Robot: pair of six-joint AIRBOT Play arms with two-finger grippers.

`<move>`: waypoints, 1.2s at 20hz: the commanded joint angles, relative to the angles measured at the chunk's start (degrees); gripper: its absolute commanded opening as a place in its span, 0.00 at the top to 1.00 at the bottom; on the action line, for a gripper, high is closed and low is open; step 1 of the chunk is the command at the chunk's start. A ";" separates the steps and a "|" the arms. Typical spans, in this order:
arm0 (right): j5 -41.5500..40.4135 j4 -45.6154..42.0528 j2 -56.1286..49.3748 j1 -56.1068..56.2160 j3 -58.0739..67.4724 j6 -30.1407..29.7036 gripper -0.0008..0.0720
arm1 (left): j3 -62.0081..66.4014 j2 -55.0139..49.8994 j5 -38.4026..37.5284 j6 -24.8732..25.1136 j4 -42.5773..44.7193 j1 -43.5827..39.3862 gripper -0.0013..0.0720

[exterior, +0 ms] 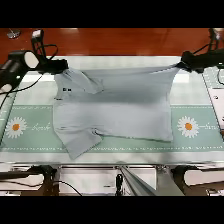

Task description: Fold the shirts.

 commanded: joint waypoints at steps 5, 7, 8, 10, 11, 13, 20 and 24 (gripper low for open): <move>0.83 4.02 -10.40 0.13 3.67 -0.57 0.96 | 3.67 -7.63 -0.55 -1.49 -10.05 2.71 0.95; 5.22 3.96 -9.68 -0.90 5.14 -2.54 0.96 | 6.10 -6.51 -6.25 1.46 -10.08 4.24 0.95; 8.20 3.93 -9.05 -1.66 5.92 -3.28 0.96 | 7.39 -6.03 -10.64 3.93 -10.08 5.03 0.95; 14.14 2.82 -7.50 -3.15 6.08 -3.98 0.96 | 8.13 -5.25 -20.48 9.01 -10.05 6.32 0.95; 17.44 0.94 -7.26 -3.39 6.08 -3.98 0.96 | 7.58 -5.31 -24.72 10.88 -10.03 6.69 0.95; 21.11 -3.30 -7.28 -3.13 5.07 -3.93 0.96 | 4.63 -5.44 -28.26 12.04 -10.03 6.97 0.95; 17.25 -4.20 -7.45 -0.33 -7.91 -3.67 0.94 | -2.38 -8.33 -28.83 12.00 -10.38 6.91 0.90; 18.58 -5.18 -5.25 -0.57 -7.65 -3.32 0.13 | 1.70 -7.63 -36.26 12.48 -9.31 8.11 0.02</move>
